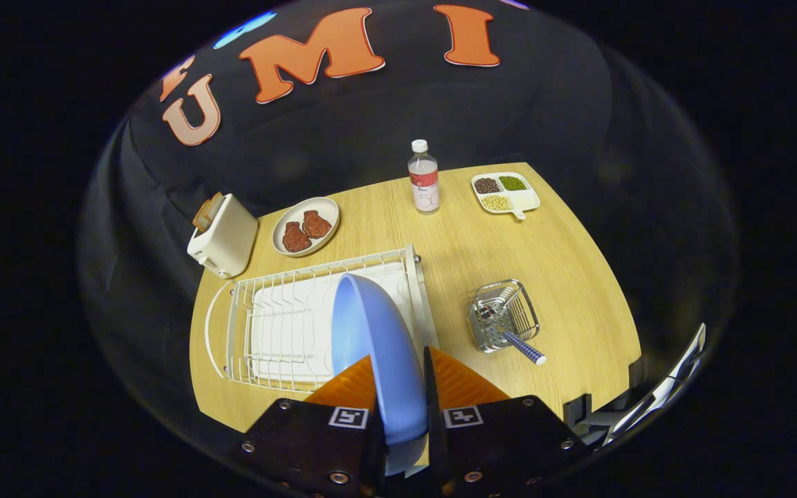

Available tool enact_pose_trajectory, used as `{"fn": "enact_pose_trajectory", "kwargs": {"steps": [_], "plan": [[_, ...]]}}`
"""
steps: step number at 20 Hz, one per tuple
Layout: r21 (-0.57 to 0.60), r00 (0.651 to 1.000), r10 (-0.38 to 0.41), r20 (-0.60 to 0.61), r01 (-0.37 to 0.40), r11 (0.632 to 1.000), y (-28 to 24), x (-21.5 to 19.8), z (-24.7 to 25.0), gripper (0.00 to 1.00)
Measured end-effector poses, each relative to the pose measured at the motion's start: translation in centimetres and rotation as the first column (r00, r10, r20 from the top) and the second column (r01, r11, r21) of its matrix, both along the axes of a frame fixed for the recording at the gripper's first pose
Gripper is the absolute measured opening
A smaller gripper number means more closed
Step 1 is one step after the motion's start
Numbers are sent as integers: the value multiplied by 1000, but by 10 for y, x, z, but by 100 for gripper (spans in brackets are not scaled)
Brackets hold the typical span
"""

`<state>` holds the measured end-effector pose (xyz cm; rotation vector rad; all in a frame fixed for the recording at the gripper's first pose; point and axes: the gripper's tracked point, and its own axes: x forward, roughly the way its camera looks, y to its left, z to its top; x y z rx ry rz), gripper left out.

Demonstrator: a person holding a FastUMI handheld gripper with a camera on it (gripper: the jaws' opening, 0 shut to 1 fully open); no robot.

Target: Take the plate from the dish rack, then take the spoon from the basket and place it into the plate.

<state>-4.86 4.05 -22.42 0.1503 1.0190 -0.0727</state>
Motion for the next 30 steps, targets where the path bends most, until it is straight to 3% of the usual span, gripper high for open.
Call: {"fn": "enact_pose_trajectory", "kwargs": {"steps": [15,18,22,26,30], "plan": [[250,996,89,-24,-80,965,-22,-99,-73,25],[287,993,82,-80,-56,956,-25,-115,-102,25],[354,992,80,-98,-40,934,-15,-121,-124,25],[304,986,99,-135,-54,951,-20,-123,-153,25],[372,987,85,-137,-28,928,-10,-121,-165,25]]}}
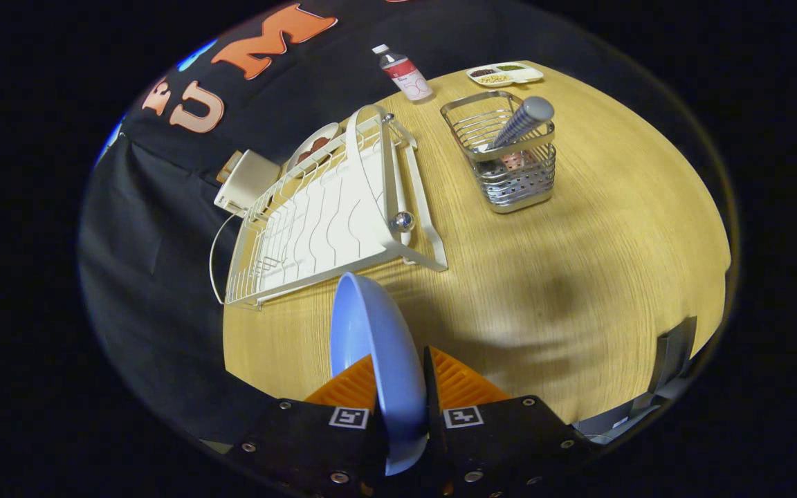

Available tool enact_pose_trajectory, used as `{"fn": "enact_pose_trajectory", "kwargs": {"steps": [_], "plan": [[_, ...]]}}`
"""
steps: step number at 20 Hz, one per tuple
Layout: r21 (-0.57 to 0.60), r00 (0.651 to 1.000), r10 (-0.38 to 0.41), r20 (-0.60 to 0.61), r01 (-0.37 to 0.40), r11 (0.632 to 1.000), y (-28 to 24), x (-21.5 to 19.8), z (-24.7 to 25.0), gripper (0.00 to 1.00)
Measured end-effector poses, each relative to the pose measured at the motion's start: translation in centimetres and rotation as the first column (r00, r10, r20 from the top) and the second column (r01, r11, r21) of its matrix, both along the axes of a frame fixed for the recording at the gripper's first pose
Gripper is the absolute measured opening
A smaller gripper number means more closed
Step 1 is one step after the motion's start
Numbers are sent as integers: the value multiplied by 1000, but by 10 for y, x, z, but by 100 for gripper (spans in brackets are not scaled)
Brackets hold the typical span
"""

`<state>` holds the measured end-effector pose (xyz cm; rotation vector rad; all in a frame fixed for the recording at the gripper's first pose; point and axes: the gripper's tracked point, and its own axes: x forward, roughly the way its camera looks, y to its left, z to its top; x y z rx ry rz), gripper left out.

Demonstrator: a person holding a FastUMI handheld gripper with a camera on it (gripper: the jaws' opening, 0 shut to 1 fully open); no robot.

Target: Take the plate from the dish rack, then take the spoon from the basket and place it into the plate.

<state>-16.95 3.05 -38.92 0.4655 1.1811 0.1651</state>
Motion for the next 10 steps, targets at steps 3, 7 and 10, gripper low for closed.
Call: {"fn": "enact_pose_trajectory", "kwargs": {"steps": [3,7,10], "plan": [[-9,999,-12,-32,11,1000,-3,-2,-14,28],[-80,1000,-2,-25,0,997,-13,3,-24,41],[-97,999,15,-41,-19,995,-13,0,-29,48]]}}
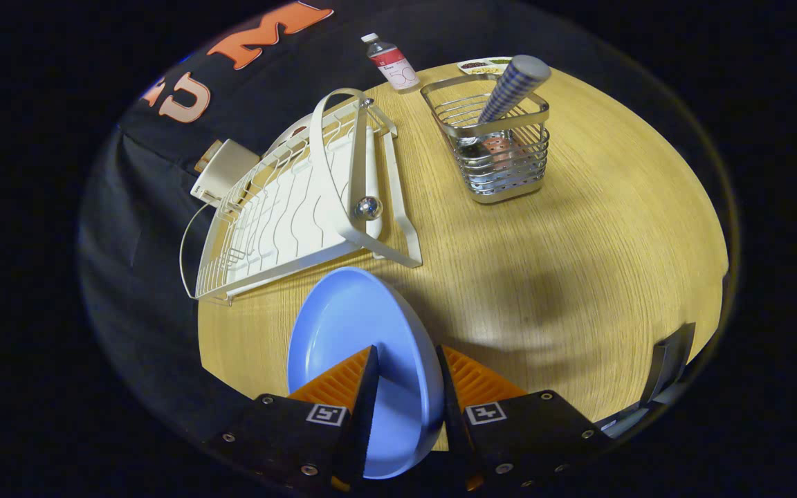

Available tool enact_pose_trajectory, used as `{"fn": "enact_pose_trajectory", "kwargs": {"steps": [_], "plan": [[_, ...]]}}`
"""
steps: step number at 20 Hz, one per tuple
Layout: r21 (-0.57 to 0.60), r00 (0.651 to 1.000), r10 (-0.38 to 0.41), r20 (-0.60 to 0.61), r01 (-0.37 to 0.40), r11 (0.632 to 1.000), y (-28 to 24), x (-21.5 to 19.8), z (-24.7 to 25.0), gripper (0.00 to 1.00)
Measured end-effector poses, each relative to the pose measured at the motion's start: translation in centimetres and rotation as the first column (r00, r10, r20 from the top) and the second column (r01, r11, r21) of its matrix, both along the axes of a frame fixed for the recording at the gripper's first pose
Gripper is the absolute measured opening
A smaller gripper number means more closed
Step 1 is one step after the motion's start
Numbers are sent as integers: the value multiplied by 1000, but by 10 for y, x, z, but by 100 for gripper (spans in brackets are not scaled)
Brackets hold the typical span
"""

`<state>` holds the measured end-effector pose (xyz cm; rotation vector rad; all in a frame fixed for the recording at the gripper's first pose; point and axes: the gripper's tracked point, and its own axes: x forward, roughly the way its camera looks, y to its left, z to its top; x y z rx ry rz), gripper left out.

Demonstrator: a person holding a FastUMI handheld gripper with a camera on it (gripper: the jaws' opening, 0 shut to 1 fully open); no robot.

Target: Take the plate from the dish rack, then take the spoon from the basket and place it into the plate.

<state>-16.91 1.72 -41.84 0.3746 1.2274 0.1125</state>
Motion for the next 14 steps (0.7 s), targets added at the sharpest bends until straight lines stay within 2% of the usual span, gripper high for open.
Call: {"fn": "enact_pose_trajectory", "kwargs": {"steps": [4,8,9,11,14], "plan": [[-72,999,19,35,-16,997,-13,5,-1,44],[-135,983,-41,181,66,989,-44,30,28,57],[-163,969,-50,241,91,982,-55,40,41,65],[-217,930,-50,365,137,967,-75,59,68,75],[-307,858,-4,514,188,933,-97,86,101,81]]}}
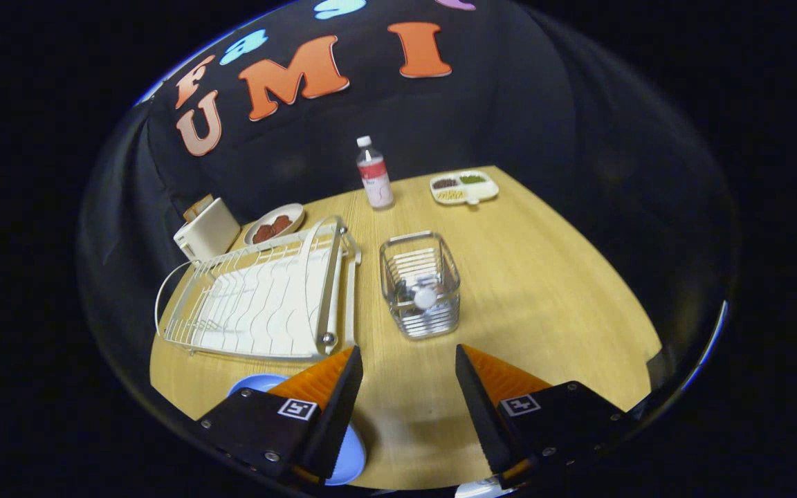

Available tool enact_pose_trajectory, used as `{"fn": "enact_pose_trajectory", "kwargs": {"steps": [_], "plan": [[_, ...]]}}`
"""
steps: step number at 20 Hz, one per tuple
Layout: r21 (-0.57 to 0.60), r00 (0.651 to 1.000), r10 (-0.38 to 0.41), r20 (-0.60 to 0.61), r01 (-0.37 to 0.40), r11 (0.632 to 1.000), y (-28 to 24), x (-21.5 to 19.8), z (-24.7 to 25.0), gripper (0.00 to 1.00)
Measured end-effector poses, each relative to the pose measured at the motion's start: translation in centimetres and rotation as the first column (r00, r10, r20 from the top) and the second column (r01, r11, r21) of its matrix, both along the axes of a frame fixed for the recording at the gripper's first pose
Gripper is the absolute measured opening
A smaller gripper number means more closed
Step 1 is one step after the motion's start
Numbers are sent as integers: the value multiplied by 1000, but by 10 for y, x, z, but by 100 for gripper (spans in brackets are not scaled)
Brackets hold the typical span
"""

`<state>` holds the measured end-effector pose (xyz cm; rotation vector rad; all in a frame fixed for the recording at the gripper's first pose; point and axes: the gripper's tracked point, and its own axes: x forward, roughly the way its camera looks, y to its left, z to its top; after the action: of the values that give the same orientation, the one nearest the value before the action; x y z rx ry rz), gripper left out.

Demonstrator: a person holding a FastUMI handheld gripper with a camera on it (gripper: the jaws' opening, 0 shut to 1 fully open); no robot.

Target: Take the plate from the dish rack, then take the spoon from the basket and place it into the plate.

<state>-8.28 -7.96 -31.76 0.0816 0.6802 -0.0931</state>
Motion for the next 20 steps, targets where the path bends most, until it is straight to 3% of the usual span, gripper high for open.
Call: {"fn": "enact_pose_trajectory", "kwargs": {"steps": [4,6,12,13,15,20], "plan": [[-27,997,39,73,-37,999,7,26,3,80],[-29,995,46,91,-43,999,8,35,0,74],[-41,992,9,122,-4,999,-6,62,-11,40],[-44,992,-1,127,7,999,-9,66,-11,31],[27,995,-10,102,7,1000,0,66,-14,20],[58,997,-34,67,30,998,0,64,-1,14]]}}
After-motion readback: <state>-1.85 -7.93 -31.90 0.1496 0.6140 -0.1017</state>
